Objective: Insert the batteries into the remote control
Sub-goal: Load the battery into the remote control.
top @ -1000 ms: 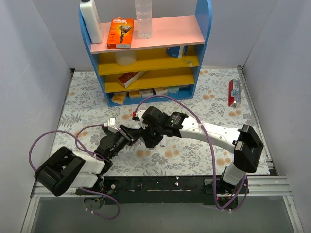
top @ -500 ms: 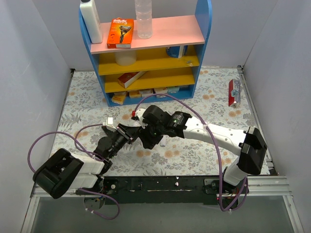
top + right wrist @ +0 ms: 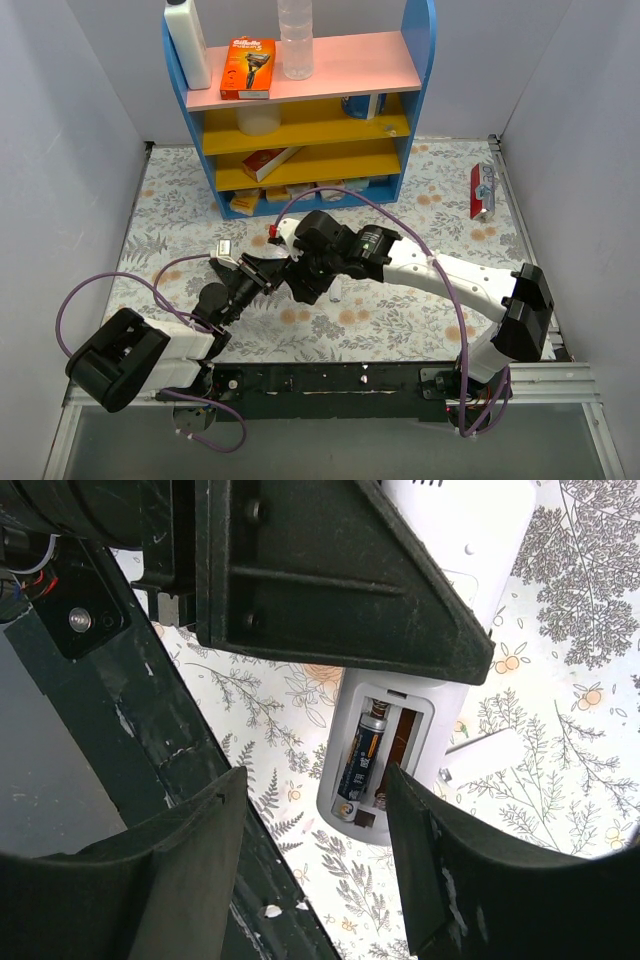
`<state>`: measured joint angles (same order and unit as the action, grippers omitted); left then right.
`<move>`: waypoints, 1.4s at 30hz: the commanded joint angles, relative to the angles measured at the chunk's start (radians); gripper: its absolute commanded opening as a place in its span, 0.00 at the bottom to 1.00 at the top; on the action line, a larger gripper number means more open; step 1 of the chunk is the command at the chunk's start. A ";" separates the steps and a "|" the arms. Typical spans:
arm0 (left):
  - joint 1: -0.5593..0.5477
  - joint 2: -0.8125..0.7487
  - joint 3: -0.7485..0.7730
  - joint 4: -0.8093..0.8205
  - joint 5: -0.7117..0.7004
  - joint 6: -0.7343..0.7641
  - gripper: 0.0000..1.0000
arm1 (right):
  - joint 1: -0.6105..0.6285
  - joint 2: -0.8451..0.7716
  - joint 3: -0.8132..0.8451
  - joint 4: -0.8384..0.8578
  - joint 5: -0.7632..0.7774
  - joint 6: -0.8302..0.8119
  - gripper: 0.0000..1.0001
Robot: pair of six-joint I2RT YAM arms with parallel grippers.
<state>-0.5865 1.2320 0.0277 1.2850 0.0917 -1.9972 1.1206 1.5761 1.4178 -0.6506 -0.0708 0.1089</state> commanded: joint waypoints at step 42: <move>-0.004 -0.101 -0.137 0.350 0.080 -0.173 0.00 | -0.002 -0.240 -0.181 0.131 -0.251 -0.841 0.34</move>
<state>-0.5865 1.1519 0.0277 1.2953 0.1608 -1.9980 1.1194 1.3235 1.2007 -0.5495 -0.2913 -0.7136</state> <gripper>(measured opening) 0.255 0.354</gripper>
